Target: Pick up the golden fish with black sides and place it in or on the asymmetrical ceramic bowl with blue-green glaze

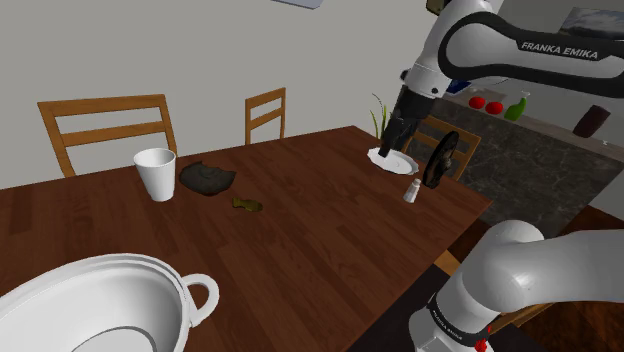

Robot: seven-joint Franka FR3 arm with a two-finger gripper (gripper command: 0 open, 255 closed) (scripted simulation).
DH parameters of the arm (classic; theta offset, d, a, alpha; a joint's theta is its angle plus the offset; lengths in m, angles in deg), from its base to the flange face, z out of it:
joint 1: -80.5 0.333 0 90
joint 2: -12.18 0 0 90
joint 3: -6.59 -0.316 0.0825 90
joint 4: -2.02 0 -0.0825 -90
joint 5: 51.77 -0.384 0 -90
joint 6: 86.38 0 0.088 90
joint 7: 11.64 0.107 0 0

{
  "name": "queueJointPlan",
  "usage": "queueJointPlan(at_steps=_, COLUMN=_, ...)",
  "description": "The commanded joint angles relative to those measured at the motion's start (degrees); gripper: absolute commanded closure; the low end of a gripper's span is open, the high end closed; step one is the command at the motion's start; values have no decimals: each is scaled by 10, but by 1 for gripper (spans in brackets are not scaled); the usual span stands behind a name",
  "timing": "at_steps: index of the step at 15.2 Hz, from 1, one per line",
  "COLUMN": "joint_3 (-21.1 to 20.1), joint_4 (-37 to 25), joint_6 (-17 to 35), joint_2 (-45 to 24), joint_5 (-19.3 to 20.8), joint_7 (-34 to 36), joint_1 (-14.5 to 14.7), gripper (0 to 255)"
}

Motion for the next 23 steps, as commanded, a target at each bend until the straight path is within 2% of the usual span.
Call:
queueJointPlan(at_steps=1, joint_3=0, joint_4=0, joint_6=0, joint_2=0, joint_5=0, joint_7=0, joint_1=0, gripper=0)
queueJointPlan(at_steps=7, joint_3=5, joint_4=54, joint_6=145, joint_2=-68, joint_5=-13, joint_7=-50, joint_1=29, gripper=0)
queueJointPlan(at_steps=12, joint_3=10, joint_4=74, joint_6=266, joint_2=-149, joint_5=-32, joint_7=-97, joint_1=57, gripper=0)
queueJointPlan(at_steps=18, joint_3=18, joint_4=66, joint_6=400, joint_2=-270, joint_5=-70, joint_7=-165, joint_1=98, gripper=0)
queueJointPlan(at_steps=23, joint_3=23, joint_4=34, joint_6=494, joint_2=-380, joint_5=-124, joint_7=-239, joint_1=135, gripper=0)
